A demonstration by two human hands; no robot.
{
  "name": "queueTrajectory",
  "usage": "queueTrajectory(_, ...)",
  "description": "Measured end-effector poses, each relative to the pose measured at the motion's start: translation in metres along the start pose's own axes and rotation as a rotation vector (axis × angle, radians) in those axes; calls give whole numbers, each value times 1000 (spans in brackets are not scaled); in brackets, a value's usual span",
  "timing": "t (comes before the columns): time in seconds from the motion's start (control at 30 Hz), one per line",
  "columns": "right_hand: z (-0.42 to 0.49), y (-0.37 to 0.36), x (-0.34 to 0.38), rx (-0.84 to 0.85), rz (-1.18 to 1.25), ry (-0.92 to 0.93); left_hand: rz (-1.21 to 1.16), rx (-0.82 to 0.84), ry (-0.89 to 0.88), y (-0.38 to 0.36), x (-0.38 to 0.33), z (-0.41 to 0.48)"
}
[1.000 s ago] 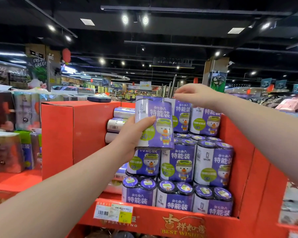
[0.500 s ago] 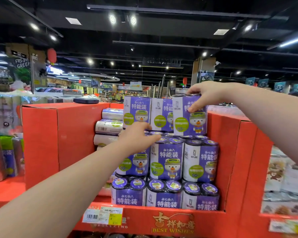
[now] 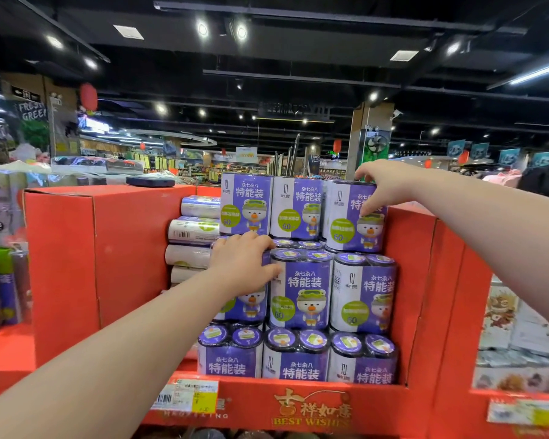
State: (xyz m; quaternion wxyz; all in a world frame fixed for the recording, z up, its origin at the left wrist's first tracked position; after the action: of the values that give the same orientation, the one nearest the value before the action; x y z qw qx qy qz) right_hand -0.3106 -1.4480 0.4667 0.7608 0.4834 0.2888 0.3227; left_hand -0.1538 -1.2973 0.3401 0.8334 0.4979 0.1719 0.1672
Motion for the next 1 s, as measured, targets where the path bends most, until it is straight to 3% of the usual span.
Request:
queueTrajectory(0.43, -11, -6, 8, -87, -82, -41, 43, -4, 12, 0, -4, -5)
queueTrajectory(0.67, -52, 1, 64, -282, -22, 184, 19, -123, 13, 8, -20, -26)
queueTrajectory(0.83, -95, -56, 118, -149, 7, 338, 85, -220, 12, 10, -17, -65)
queueTrajectory(1.0, -132, -127, 177, 22, 51, 503, 117, -110, 22, -15, 0, -129)
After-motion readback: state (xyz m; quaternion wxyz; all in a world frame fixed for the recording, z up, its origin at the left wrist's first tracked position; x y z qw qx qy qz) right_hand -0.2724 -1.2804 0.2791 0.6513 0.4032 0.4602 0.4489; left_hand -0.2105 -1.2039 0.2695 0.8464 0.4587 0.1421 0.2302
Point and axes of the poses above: each hand's wrist, its own z-axis towards the middle knuckle, its own y-axis out of the back of the hand, x = y × z, the point moved 8 cm from there along z, towards the middle knuckle, and after that the axes turned 6 degrees about y, right-handed, at the moved point
